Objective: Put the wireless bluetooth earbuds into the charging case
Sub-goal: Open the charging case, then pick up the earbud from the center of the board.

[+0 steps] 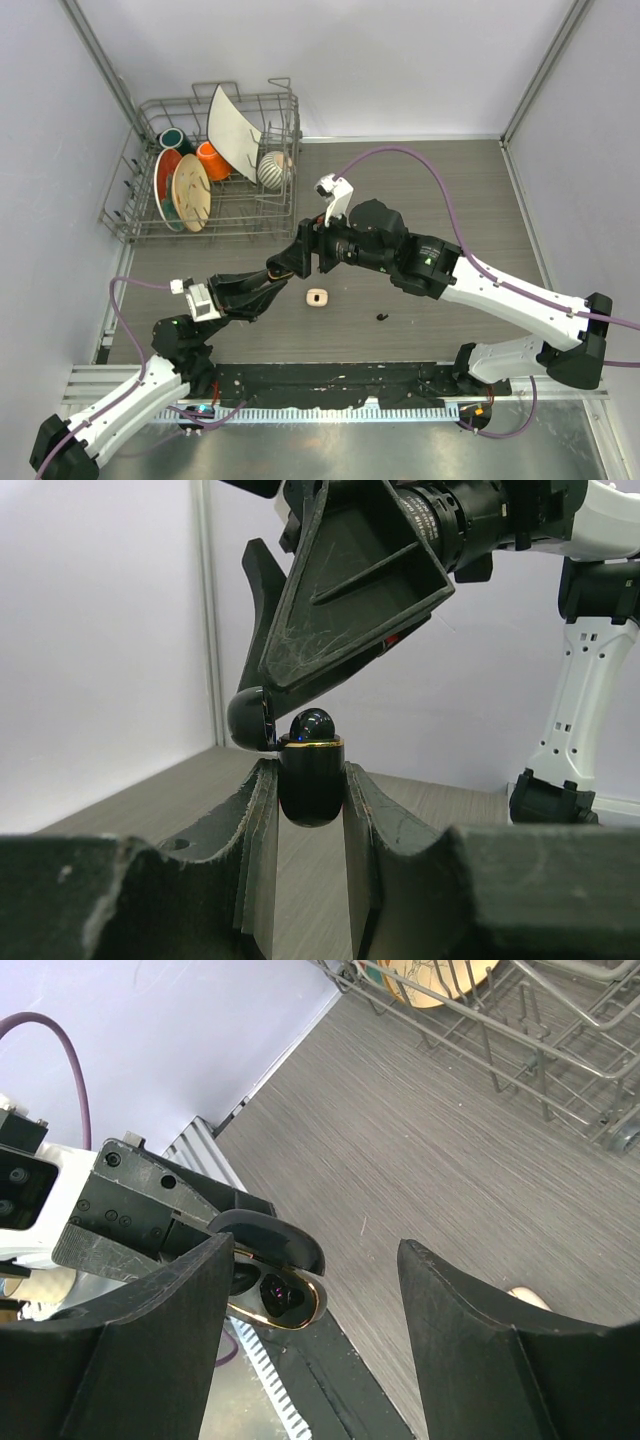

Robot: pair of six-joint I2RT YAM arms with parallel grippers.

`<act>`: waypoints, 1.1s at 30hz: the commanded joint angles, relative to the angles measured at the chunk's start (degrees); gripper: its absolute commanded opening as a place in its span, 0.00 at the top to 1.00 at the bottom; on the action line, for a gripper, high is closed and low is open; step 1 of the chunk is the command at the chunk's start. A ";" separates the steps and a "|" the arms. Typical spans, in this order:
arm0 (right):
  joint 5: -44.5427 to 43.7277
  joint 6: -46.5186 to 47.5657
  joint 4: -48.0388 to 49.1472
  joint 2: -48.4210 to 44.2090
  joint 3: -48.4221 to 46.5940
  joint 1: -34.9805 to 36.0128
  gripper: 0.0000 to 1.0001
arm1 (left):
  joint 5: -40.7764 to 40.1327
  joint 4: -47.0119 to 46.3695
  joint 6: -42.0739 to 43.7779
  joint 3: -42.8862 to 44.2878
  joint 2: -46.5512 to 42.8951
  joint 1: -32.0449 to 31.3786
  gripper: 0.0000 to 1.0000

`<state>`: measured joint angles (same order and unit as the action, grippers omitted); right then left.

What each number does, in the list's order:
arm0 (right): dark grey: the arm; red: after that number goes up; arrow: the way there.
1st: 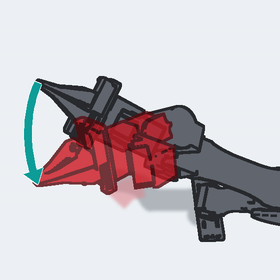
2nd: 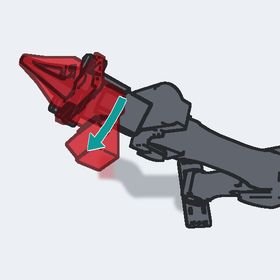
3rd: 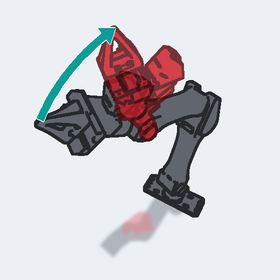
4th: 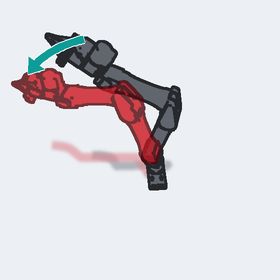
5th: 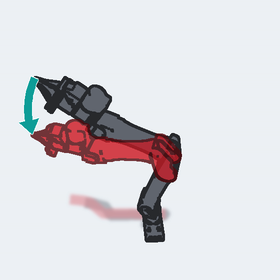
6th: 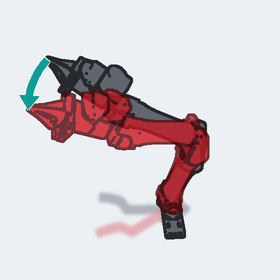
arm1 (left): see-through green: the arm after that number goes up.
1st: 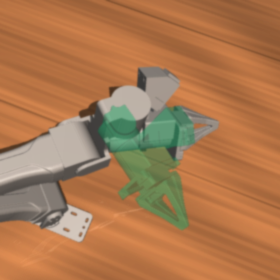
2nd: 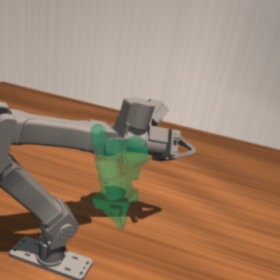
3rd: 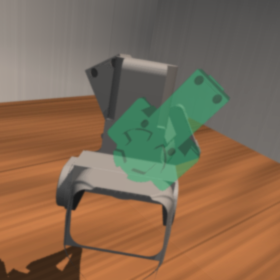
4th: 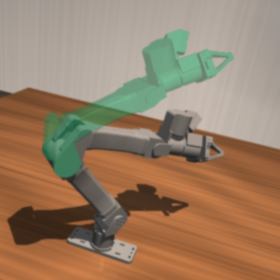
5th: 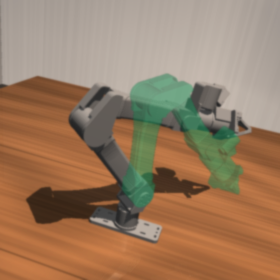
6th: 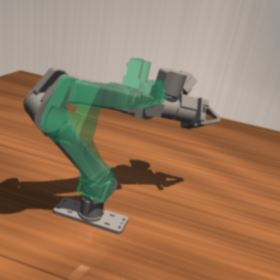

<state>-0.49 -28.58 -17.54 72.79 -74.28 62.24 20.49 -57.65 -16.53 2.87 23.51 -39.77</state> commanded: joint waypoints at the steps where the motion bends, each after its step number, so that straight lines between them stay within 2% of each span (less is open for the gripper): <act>1: 1.81 0.10 3.47 -1.77 -1.13 -0.27 0.26 | -2.11 -3.00 0.01 1.35 -0.92 -0.22 1.00; 11: 0.76 0.89 4.62 -7.31 -0.69 -2.03 0.23 | -5.02 0.60 0.63 0.11 -4.96 -0.22 1.00; 14: -6.78 0.54 -0.37 -8.98 -0.25 -3.43 0.23 | -5.28 2.01 0.98 0.11 -6.27 -0.22 1.00; 15: -11.41 0.37 -5.35 -9.42 0.36 -4.40 0.23 | -5.29 2.27 0.98 0.20 -6.63 -0.22 1.00; 19: -19.72 -2.00 -20.66 -9.69 5.62 -11.41 0.32 | -5.20 3.42 1.07 0.64 -8.39 -0.22 1.00; 22: -18.15 -4.01 -25.96 -11.26 14.14 -13.54 0.35 | -5.11 4.73 1.24 0.73 -9.97 -0.22 1.00; 24: -16.83 -6.13 -26.05 -12.58 20.80 -13.90 0.35 | -5.28 5.61 1.50 0.64 -10.85 -0.22 1.00; 28: -13.49 -10.97 -23.77 -14.96 27.69 -14.16 0.36 | -5.46 6.32 1.59 0.55 -11.55 -0.22 1.00; 31: -8.41 -13.60 -21.23 -15.75 30.33 -14.07 0.42 | -5.20 6.49 1.51 0.38 -11.90 -0.22 1.00; 33: -5.85 -15.71 -18.77 -15.49 32.96 -14.07 0.51 | -5.29 6.50 1.42 0.12 -11.99 -0.22 1.00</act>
<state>-12.03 -38.61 -42.06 59.42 -43.27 48.14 16.03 -50.65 -16.03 2.85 12.19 -39.77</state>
